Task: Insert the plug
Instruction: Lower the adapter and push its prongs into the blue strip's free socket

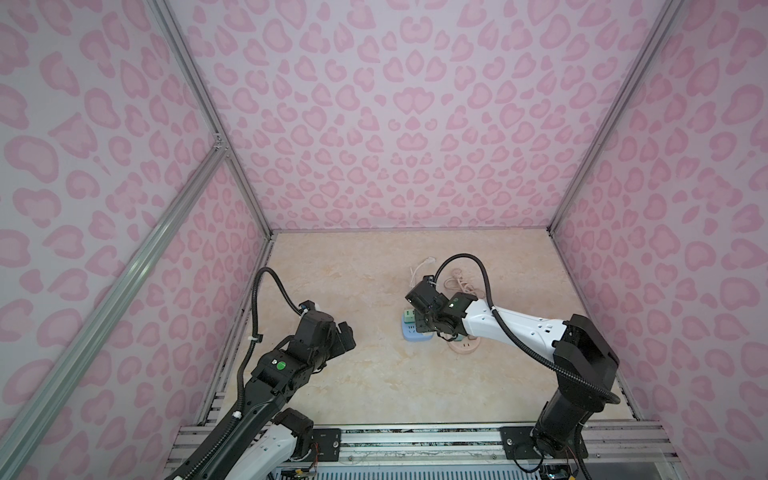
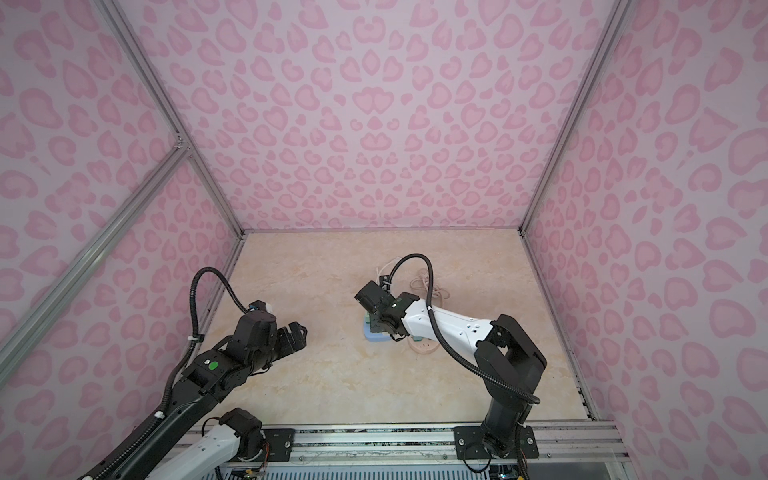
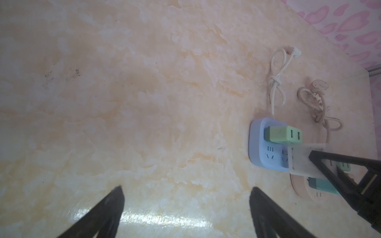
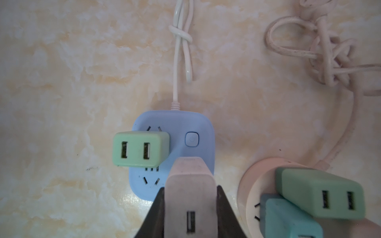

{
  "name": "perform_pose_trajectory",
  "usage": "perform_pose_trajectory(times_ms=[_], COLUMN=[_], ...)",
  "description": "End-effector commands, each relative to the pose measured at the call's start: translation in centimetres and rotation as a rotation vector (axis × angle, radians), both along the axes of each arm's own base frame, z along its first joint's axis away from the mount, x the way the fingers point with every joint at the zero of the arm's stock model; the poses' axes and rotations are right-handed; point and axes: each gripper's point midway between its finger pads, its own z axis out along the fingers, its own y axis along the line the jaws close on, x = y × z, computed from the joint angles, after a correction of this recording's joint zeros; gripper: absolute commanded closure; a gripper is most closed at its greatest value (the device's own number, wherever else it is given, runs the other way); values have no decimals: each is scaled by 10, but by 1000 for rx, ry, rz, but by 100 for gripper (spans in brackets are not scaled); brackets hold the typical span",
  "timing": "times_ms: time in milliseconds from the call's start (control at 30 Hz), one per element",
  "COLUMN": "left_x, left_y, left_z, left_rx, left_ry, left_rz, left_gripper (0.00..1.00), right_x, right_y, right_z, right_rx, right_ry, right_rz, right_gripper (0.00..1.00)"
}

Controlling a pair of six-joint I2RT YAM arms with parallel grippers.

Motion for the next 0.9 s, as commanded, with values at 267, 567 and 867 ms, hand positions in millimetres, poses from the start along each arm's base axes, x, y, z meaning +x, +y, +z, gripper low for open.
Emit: perform_pose_trajectory(times_ms=[267,567,867], left_x=[6,8,11], left_y=[2,-2,-2], left_z=[2,-1,-3], left_rx=[27,14,12], left_ry=[-31,-36,-38], left_rz=[0,-10,-4], left_gripper=[3,3,3], right_x=[-17,-22,-24], right_y=[-27,-26,-32], right_z=[-30,-48,-65], right_rx=[-175,-184,-251], right_ry=[148,215,144], right_rz=[-9,-8,-94], right_gripper=[100,100,100])
